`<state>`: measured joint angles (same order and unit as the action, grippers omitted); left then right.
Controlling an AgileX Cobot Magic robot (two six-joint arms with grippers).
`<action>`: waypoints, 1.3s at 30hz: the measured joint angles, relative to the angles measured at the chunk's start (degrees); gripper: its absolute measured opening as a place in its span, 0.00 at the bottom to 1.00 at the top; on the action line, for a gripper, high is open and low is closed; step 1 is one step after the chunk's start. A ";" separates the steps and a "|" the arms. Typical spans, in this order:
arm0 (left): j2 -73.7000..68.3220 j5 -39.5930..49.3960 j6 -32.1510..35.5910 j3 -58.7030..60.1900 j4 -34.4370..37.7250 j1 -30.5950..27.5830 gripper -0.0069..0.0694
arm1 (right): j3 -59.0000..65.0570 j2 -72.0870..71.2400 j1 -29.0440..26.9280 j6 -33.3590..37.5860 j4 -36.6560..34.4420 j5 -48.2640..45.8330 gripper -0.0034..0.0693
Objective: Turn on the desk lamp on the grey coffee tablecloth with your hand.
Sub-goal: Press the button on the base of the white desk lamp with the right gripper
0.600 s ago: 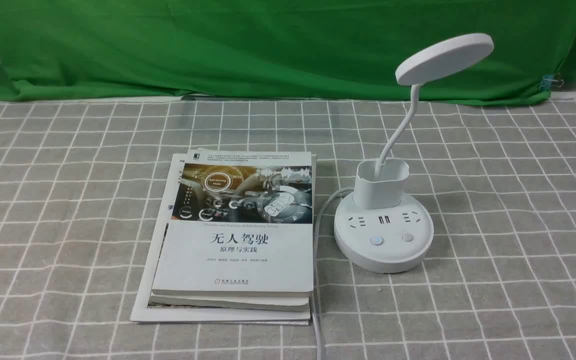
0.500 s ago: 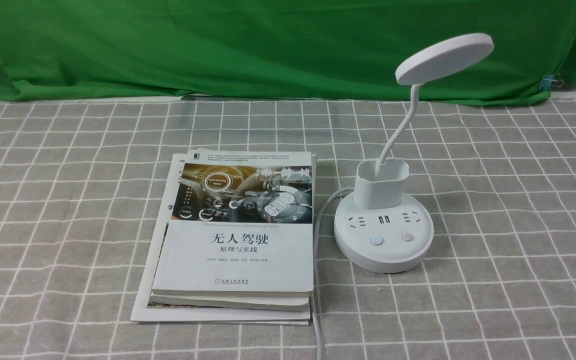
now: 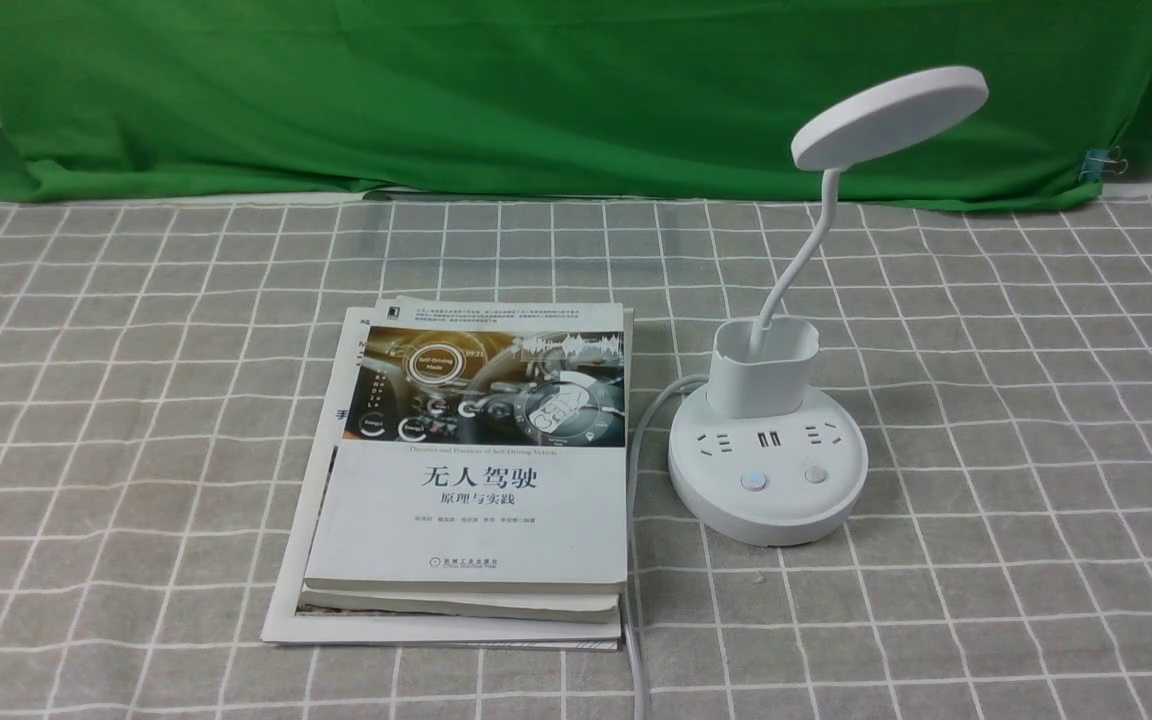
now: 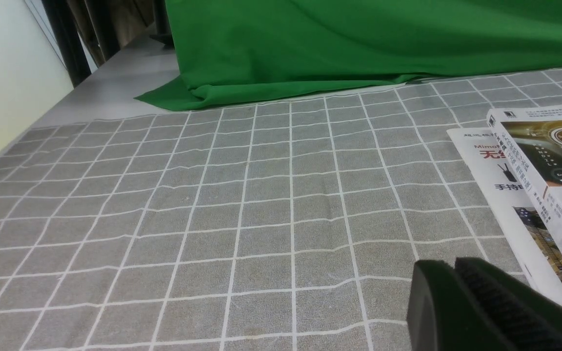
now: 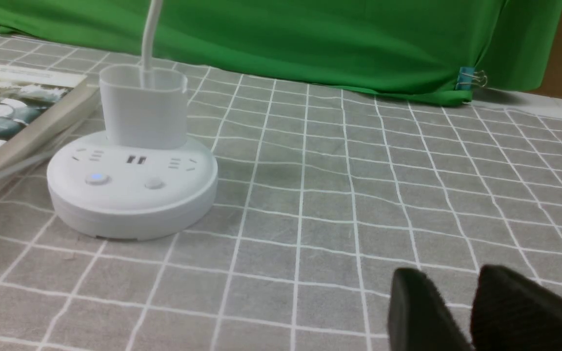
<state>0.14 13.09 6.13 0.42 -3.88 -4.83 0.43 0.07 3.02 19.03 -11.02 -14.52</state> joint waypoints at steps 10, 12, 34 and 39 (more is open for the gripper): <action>0.00 0.00 0.00 0.00 0.00 0.00 0.12 | 0.00 0.00 0.00 0.00 0.00 0.00 0.36; 0.00 0.00 0.00 0.00 0.00 0.00 0.12 | 0.00 0.00 0.00 0.00 0.00 0.06 0.36; 0.00 0.00 0.00 0.00 0.00 0.00 0.12 | -14.08 11.34 0.00 -14.28 -11.71 1.06 0.10; 0.00 0.00 0.00 0.00 0.00 0.00 0.12 | -30.06 31.51 0.00 -4.22 -11.71 -17.73 0.09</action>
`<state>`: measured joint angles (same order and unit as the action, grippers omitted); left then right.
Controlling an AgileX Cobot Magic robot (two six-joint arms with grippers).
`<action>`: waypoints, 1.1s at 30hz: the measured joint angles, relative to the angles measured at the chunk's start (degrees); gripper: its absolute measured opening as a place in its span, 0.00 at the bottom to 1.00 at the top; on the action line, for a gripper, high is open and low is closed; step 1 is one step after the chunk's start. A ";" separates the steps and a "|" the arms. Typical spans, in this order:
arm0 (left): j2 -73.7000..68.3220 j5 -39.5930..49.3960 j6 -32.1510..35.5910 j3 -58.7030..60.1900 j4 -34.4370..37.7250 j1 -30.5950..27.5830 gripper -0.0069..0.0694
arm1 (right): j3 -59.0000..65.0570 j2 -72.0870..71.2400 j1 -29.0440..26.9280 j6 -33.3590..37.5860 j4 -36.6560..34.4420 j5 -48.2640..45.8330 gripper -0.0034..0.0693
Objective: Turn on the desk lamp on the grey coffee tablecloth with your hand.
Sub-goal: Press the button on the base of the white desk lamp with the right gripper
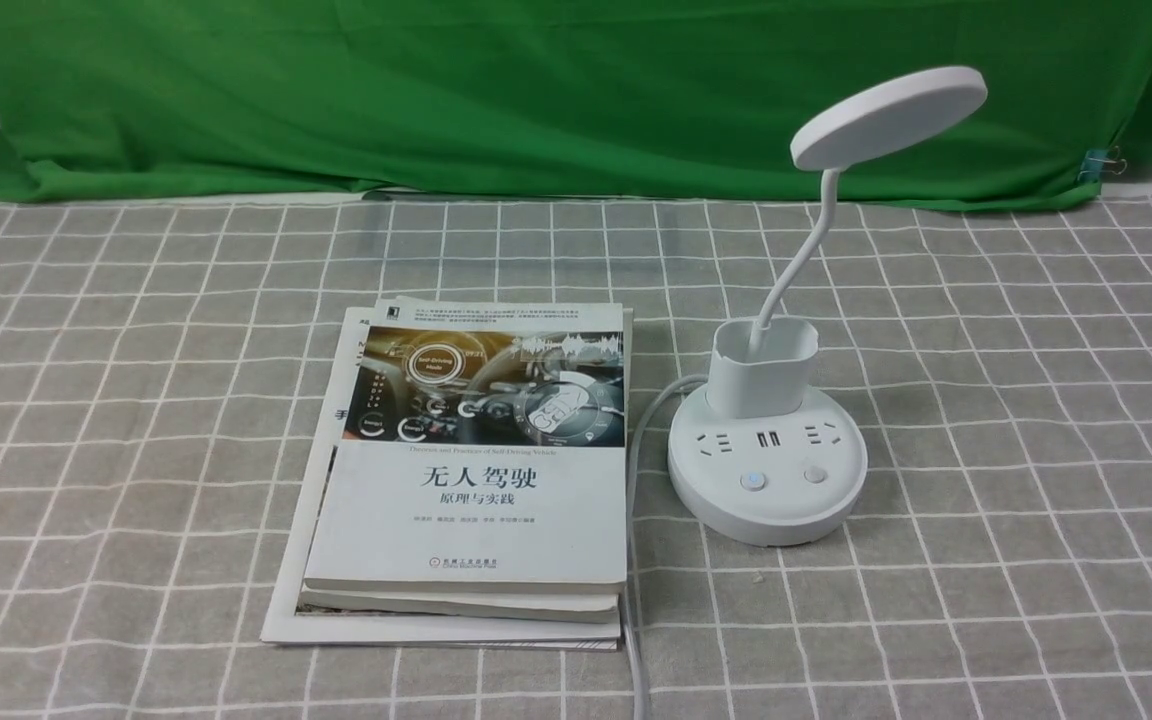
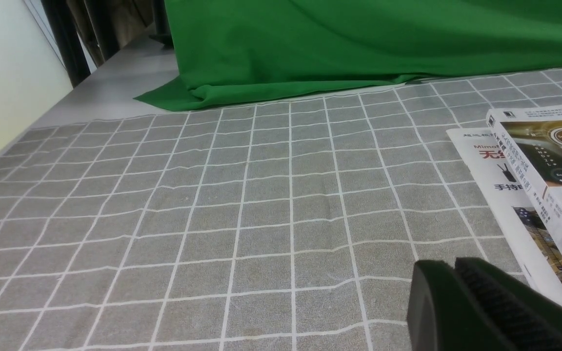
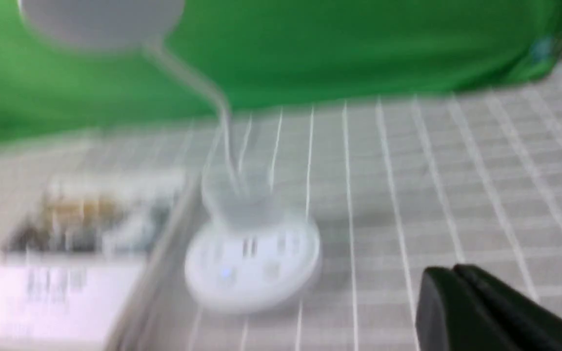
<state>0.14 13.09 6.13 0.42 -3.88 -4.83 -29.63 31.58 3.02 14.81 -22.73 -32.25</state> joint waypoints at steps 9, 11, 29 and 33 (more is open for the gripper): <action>0.00 0.00 0.00 0.00 0.00 0.00 0.12 | -16.04 31.89 1.97 3.97 0.38 -13.31 0.09; 0.00 0.00 0.00 0.00 0.00 0.00 0.12 | -18.59 37.79 5.26 4.03 0.96 -12.62 0.09; 0.00 0.00 0.01 0.00 0.00 0.00 0.12 | -38.80 70.64 17.81 1.01 7.88 -7.75 0.09; 0.00 0.00 0.01 0.00 0.00 0.00 0.12 | -39.77 73.26 17.81 1.01 8.21 -5.91 0.09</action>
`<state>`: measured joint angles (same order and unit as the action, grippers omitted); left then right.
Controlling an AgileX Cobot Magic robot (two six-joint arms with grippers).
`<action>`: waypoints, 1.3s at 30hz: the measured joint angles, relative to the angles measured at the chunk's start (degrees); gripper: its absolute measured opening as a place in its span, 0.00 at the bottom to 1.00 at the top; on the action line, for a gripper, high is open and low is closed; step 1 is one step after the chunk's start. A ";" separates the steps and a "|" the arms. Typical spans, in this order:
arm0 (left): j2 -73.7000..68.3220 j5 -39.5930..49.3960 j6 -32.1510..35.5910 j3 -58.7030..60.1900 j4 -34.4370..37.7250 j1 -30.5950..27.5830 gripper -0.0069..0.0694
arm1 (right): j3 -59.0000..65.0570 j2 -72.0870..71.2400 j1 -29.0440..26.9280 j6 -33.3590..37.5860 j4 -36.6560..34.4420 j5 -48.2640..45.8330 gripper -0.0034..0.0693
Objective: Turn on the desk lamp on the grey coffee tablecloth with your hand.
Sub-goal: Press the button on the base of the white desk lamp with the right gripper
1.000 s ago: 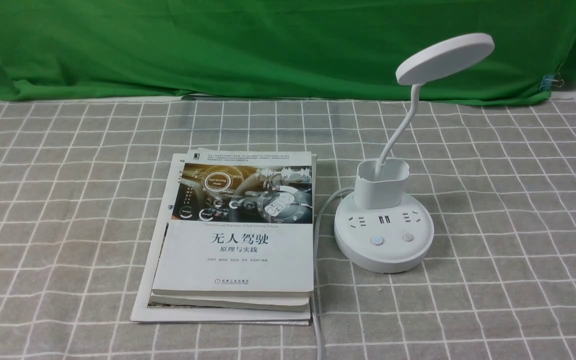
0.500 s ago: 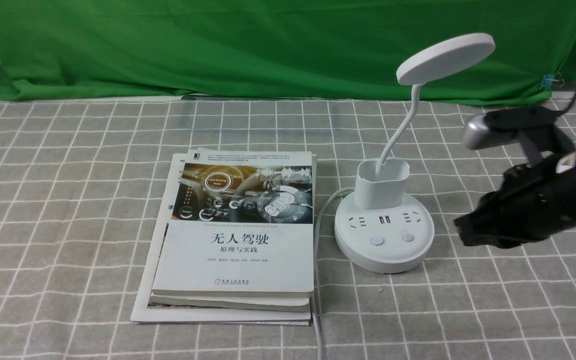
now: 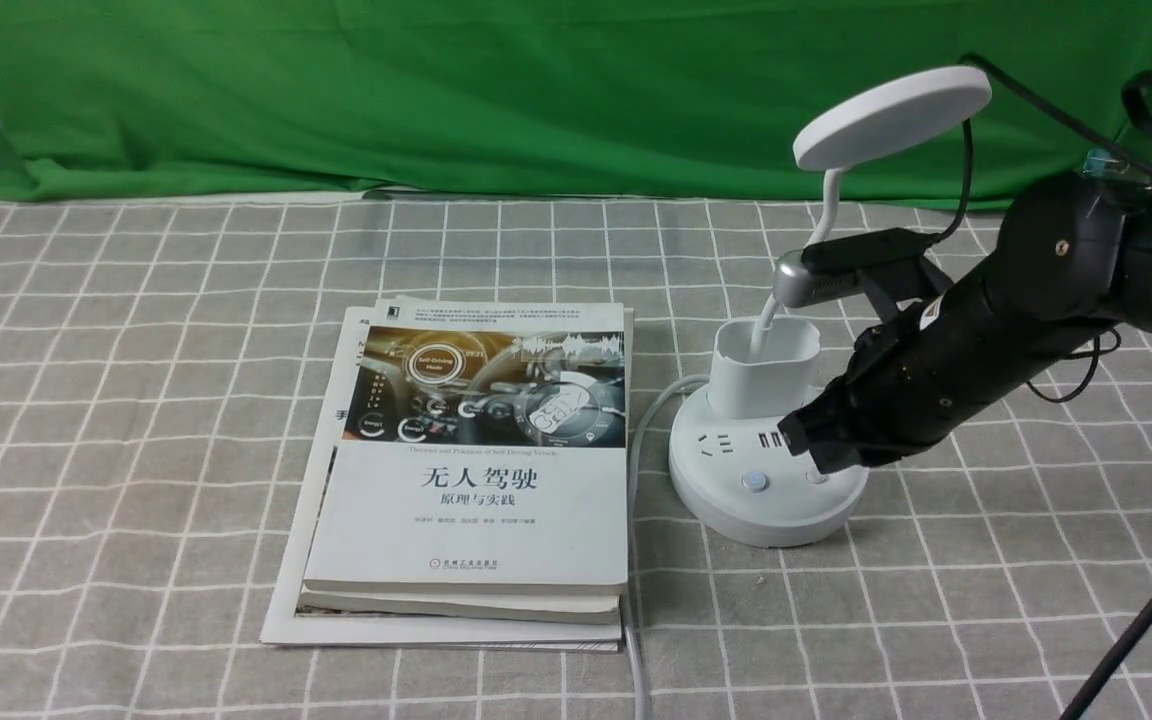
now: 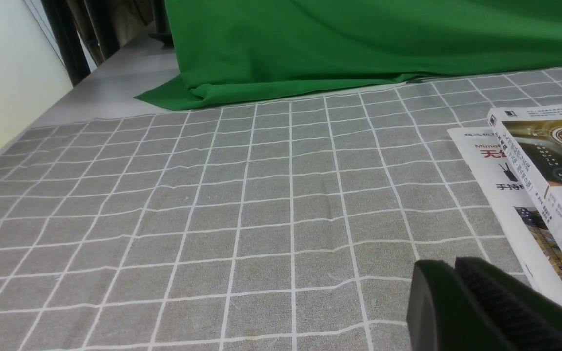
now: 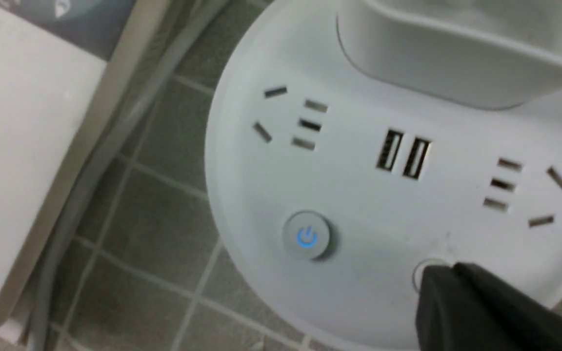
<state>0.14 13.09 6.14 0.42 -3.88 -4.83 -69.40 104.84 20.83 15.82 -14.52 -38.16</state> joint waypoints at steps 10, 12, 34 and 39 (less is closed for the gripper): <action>0.00 0.00 0.00 0.00 0.00 0.00 0.12 | -0.78 3.45 -0.17 0.00 1.05 3.72 0.09; 0.00 0.00 0.00 0.00 0.00 0.00 0.12 | -0.96 3.58 -0.17 0.00 1.05 3.88 0.09; 0.00 0.00 0.00 0.00 0.00 0.00 0.12 | -1.68 2.23 -0.04 -1.11 1.09 0.61 0.09; 0.00 0.00 -0.05 0.00 0.00 0.00 0.12 | -2.31 4.17 -0.04 -1.12 1.05 -0.54 0.09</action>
<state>0.14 13.09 6.08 0.42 -3.88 -4.83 -71.72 109.01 20.79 14.70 -13.47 -38.70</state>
